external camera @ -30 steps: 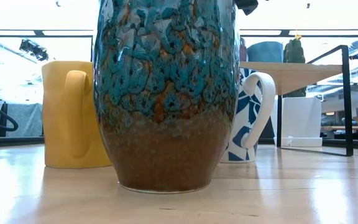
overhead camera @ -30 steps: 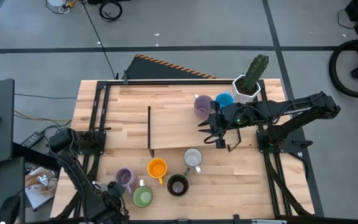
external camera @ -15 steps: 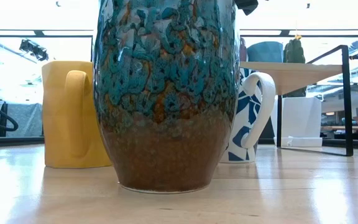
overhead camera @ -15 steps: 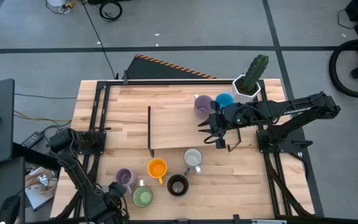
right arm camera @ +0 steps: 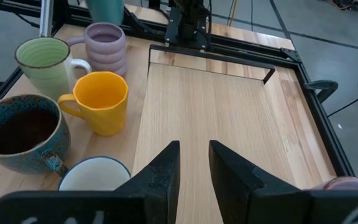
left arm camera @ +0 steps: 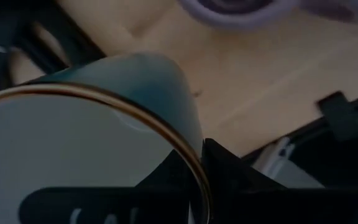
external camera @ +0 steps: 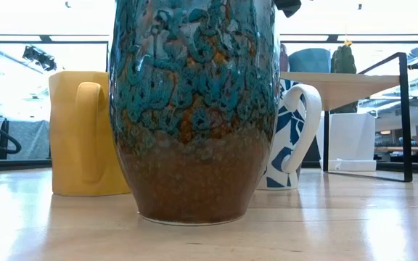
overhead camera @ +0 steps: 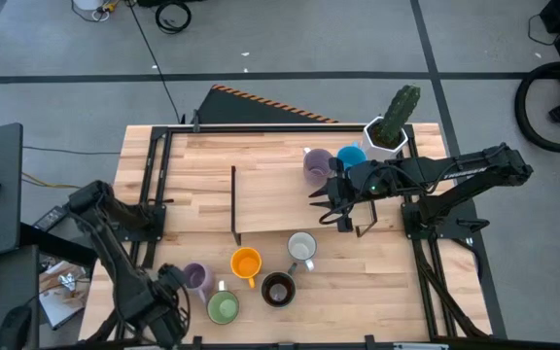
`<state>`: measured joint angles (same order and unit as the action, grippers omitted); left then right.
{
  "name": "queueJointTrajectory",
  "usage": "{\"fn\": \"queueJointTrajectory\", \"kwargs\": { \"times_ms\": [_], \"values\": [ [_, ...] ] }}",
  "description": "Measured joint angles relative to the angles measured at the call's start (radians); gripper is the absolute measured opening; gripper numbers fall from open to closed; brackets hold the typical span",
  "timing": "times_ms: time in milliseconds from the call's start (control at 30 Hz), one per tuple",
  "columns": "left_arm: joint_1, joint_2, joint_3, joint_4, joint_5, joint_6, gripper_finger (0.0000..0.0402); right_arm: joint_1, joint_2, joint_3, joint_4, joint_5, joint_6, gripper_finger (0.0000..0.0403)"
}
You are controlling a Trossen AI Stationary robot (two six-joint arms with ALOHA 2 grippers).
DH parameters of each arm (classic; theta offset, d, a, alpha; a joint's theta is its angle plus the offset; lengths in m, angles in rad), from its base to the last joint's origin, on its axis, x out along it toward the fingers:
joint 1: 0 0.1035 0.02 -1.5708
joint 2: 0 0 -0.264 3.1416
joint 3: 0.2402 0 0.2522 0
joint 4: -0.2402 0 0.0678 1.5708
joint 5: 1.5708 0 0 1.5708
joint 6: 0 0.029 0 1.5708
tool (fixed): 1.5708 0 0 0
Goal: Place coffee mugs
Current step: Put the light blue cup on the shelf
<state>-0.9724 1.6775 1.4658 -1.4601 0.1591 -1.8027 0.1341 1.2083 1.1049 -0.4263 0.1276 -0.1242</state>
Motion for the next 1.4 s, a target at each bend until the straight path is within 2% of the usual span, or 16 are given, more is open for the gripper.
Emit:
{"fn": "queueJointTrajectory", "kwargs": {
  "times_ms": [200,500,800,933,1100,1267,1400],
  "values": [
    [0.058,-0.071,0.0,-0.107,-0.086,0.099,0.0036,0.0,0.0,0.0,0.008,0.0,-0.002,0.0091],
    [0.189,-0.184,0.0,-0.111,-0.243,0.404,0.0036,0.0,0.0,0.0,0.007,0.0,-0.002,0.0091],
    [0.243,-0.204,0.001,-0.113,-0.308,0.891,0.0036,-0.012,0.0,0.0,0.007,0.0,0.007,0.0091],
    [0.242,-0.203,0.001,-0.114,-0.398,1.11,0.0036,-0.03,0.0,0.0,0.007,-0.002,0.03,0.0091],
    [0.225,-0.203,0.001,-0.111,-0.464,1.373,0.0036,-0.052,0.0,0.0,0.007,-0.041,0.059,0.0091],
    [0.226,-0.203,0.001,-0.112,-0.524,1.453,0.0036,-0.056,0.0,0.0,0.005,-0.043,0.069,0.0091],
    [0.226,-0.203,0.001,-0.112,-0.578,1.457,0.0036,-0.065,0.0,0.0,0.004,-0.043,0.056,0.0091]
  ]
}}
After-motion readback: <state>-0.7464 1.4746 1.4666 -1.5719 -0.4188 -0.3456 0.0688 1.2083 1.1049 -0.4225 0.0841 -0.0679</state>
